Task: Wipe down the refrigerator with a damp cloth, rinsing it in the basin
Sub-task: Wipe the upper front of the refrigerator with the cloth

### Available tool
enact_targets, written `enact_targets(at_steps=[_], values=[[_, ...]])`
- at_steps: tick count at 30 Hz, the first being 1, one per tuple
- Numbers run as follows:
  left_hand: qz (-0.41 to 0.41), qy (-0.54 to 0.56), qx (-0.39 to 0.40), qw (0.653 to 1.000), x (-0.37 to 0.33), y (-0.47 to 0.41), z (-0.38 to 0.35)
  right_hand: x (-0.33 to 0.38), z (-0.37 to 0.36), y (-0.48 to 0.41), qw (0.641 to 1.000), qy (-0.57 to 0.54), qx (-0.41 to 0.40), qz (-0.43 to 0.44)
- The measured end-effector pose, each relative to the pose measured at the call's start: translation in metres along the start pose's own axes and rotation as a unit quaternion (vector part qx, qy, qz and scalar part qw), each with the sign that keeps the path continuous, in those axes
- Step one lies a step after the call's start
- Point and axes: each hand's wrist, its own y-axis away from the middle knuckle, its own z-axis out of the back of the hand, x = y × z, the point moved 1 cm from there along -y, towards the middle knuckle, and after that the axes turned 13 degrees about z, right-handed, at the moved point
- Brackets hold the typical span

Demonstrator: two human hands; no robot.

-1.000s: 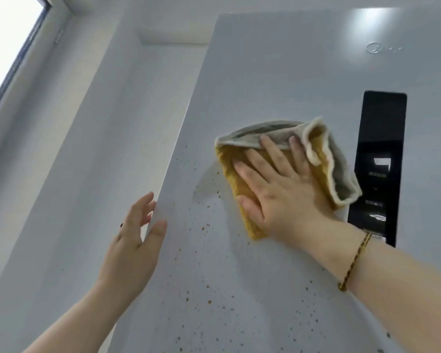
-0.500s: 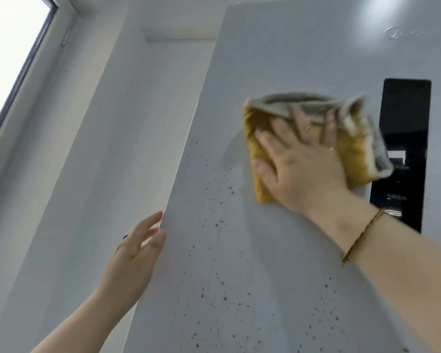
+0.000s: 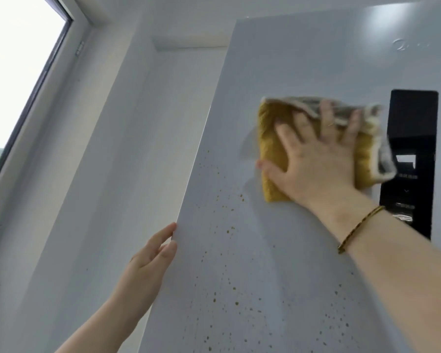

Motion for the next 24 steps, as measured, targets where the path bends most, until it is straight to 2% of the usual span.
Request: enact_targets(at_steps=[3,5,7,10,12,14,17,19,21,24], values=[[0.011,0.008,-0.001,1.0,0.003,0.001,0.003,0.046,-0.016,0.009,0.987,-0.033,0.011,0.157],[0.021,0.012,0.003,1.0,0.006,0.002,0.005,0.053,-0.015,0.003,0.978,-0.032,0.014,0.206],[0.029,0.01,0.013,0.999,0.009,0.002,0.009,0.04,-0.014,-0.015,0.983,-0.031,0.019,0.181],[0.032,0.003,0.026,0.999,0.015,0.0,0.015,0.023,-0.003,-0.045,0.998,-0.052,0.016,0.044],[0.033,0.003,0.026,0.999,0.018,0.0,0.016,0.033,-0.002,-0.053,0.999,-0.052,0.003,0.009],[0.035,0.008,0.028,0.999,0.019,0.0,0.016,0.056,-0.008,-0.048,0.997,-0.059,0.018,0.055],[0.037,0.011,0.028,0.999,0.019,0.001,0.016,0.091,-0.018,-0.027,0.972,-0.093,0.023,0.214],[0.042,0.009,0.03,0.999,0.019,0.002,0.018,0.095,-0.02,-0.02,0.955,-0.101,0.028,0.277],[0.046,0.006,0.036,0.998,0.02,0.002,0.019,0.081,-0.019,-0.03,0.955,-0.078,0.037,0.283],[0.051,0.009,0.04,0.998,0.021,0.001,0.019,0.05,-0.01,-0.049,0.986,-0.067,0.029,0.15]])
